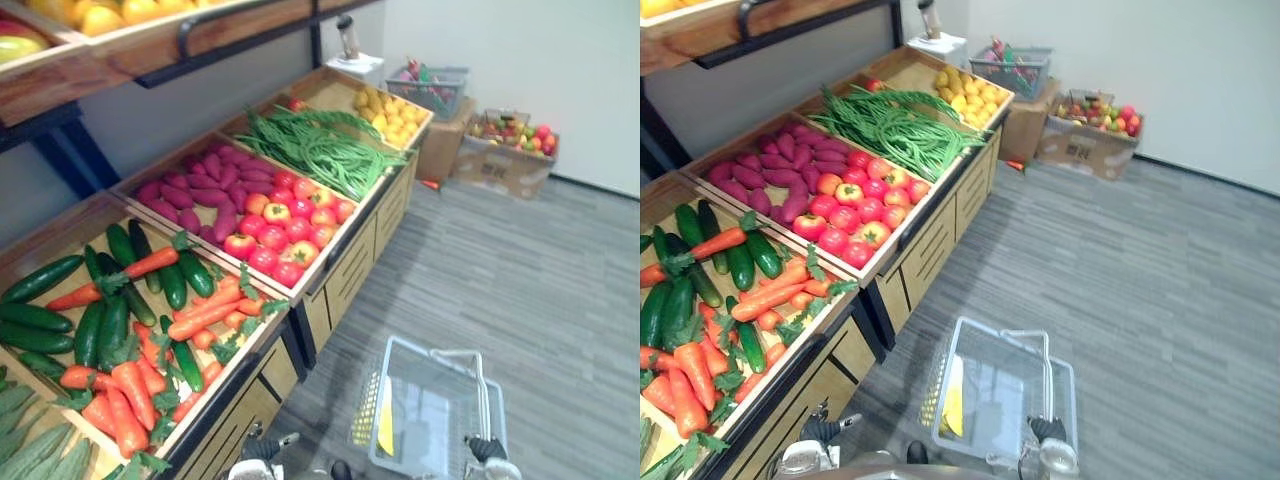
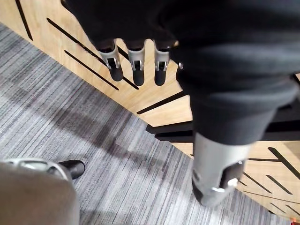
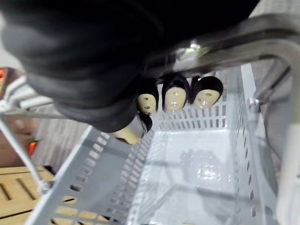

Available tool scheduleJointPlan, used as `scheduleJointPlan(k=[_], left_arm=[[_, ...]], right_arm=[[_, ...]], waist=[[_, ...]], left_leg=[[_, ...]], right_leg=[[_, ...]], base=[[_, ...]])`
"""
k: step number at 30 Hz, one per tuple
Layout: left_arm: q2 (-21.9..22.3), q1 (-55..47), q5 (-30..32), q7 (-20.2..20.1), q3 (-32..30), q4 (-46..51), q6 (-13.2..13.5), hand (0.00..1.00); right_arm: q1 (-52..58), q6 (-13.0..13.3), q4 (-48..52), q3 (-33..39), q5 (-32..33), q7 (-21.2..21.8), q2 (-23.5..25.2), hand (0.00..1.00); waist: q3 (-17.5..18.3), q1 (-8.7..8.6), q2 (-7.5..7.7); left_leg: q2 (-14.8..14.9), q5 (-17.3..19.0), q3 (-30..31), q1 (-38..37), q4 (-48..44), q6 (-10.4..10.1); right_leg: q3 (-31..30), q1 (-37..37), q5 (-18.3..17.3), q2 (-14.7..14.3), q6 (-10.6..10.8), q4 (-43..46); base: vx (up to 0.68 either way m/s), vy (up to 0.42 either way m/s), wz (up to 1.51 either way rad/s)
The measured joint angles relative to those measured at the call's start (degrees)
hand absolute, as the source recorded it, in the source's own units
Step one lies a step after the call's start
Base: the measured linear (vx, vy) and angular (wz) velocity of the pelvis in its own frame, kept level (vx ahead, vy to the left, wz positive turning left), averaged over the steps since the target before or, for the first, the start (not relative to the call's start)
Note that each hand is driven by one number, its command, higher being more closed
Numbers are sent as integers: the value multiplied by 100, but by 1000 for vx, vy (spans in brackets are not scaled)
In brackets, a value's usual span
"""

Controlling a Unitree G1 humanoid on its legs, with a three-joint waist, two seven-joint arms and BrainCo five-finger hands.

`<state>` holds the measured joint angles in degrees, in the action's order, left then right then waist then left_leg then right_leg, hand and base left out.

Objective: Pick vegetable in the basket

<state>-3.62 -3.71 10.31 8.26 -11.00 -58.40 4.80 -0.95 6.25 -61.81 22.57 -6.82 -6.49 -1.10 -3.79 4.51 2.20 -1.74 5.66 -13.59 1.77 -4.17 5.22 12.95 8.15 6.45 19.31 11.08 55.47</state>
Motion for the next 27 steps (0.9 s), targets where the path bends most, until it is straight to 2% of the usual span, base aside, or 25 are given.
scheduleJointPlan(k=[1,4,5,7,9,10,11,13,14,15,16,17,18,20,22,24,25,26,27], left_arm=[[-59,-18,-5,11,-16,-9,0,0],[-121,-9,-13,26,-111,-36,-8,0],[-97,-11,-13,27,-201,-40,-15,0],[-53,-3,-13,24,-295,-40,-14,0],[11,-23,-19,21,-448,-41,-8,0],[18,-16,-20,20,-474,-41,-8,0],[27,-5,-18,21,-476,-40,0,0],[35,6,-19,21,-507,-36,6,0],[6,-2,-18,20,-518,-33,13,0],[-64,41,-28,21,-550,-35,22,0],[23,98,-34,21,-613,-115,7,0],[172,87,-56,15,-718,-125,8,0],[270,71,-86,19,-841,-123,20,0],[382,2,-230,28,-1114,-98,14,0],[440,-15,-523,20,-1344,-103,4,0],[523,-56,-763,9,-1613,-89,5,0],[569,-79,-798,6,-1748,-78,8,0],[572,-84,-801,5,-1781,-75,11,0],[570,-85,-797,3,-1796,-81,8,0]], right_arm=[[48,11,-3,64,6,-2,-1,100],[88,43,34,369,9,-26,-24,100],[93,40,34,537,11,-51,-46,100],[92,19,21,673,17,-53,-24,100],[60,2,6,742,11,-47,31,100],[53,-3,4,742,5,-46,39,100],[63,-29,-5,741,3,-47,39,100],[68,-90,-8,742,4,-48,44,100],[98,-95,-8,761,5,-48,67,100],[172,-93,-10,891,6,-55,137,100],[164,-107,-42,953,8,-58,88,100],[209,-84,21,1141,19,-74,32,100],[244,-97,14,1255,42,-77,-39,100],[269,-103,11,1301,64,-65,-97,100],[288,-103,10,1311,62,-64,-112,100],[298,-109,11,1325,62,-66,-125,100],[304,-125,12,1419,62,-62,-124,100],[292,-125,14,1468,62,-55,-122,100],[282,-126,11,1525,62,-50,-136,100]], waist=[[-27,0,41],[-47,-16,135],[-52,-7,142],[-59,14,120],[-65,70,50],[-72,65,43],[-78,64,26],[-81,71,33],[-86,64,121],[-53,49,346],[-98,79,170],[-78,42,-12],[-82,46,-120],[-86,13,-242],[-94,-14,-252],[-105,-141,-241],[-105,-178,-241],[-104,-187,-240],[-105,-207,-241]], left_leg=[[7,29,295,-141,3,32],[38,47,843,-385,-9,-33],[61,74,1224,-500,0,-70],[137,125,1608,-549,-18,-147],[348,285,2194,-499,-133,-386],[392,338,2345,-466,-194,-442],[487,471,2724,-380,-323,-595],[622,686,3194,-271,-502,-859],[634,819,3526,-137,-598,-1054],[610,938,3803,-42,-609,-1245],[826,960,3863,-23,-639,-1289],[1016,720,3634,130,-706,-1281],[1203,396,3458,133,-528,-1358],[1480,-66,3413,135,-179,-1540],[1619,-455,3070,309,-83,-1469],[1703,-718,2190,421,-82,-1288],[1791,-766,1146,405,-118,-1213],[1818,-731,534,403,-182,-1159],[1813,-714,210,403,-210,-1132]], right_leg=[[-5,228,-327,-88,-52,446],[280,502,-814,-108,-139,355],[399,571,-1017,-75,-193,-212],[368,586,-1101,-104,-337,-1086],[-247,499,-1102,-362,-423,-2813],[-438,469,-1093,-407,-411,-3106],[-752,402,-1077,-473,-383,-3593],[-980,288,-1031,-560,-306,-4043],[-1111,157,-1004,-578,-279,-4253],[-1084,51,-1219,-500,204,-4208],[-796,65,-1320,-649,43,-4029],[-371,57,-1552,-724,-110,-3811],[-83,39,-1774,-775,-239,-3550],[369,-63,-1949,-897,-441,-3415],[796,-160,-2017,-954,-564,-3428],[1194,-348,-2072,-927,-664,-3456],[1392,-478,-2087,-892,-691,-3522],[1469,-517,-2088,-865,-691,-3588],[1503,-554,-2088,-855,-690,-3656]], base=[[293,-9,121],[288,-86,123],[283,-137,118],[254,-162,122],[267,-259,125],[299,-439,131],[287,-523,134],[230,-570,142],[149,-700,163],[135,-709,152],[136,-625,150],[134,-507,128],[128,-482,130],[96,-425,97],[103,-374,103],[80,-249,106],[21,-73,71],[13,-76,57],[-7,-5,28]])
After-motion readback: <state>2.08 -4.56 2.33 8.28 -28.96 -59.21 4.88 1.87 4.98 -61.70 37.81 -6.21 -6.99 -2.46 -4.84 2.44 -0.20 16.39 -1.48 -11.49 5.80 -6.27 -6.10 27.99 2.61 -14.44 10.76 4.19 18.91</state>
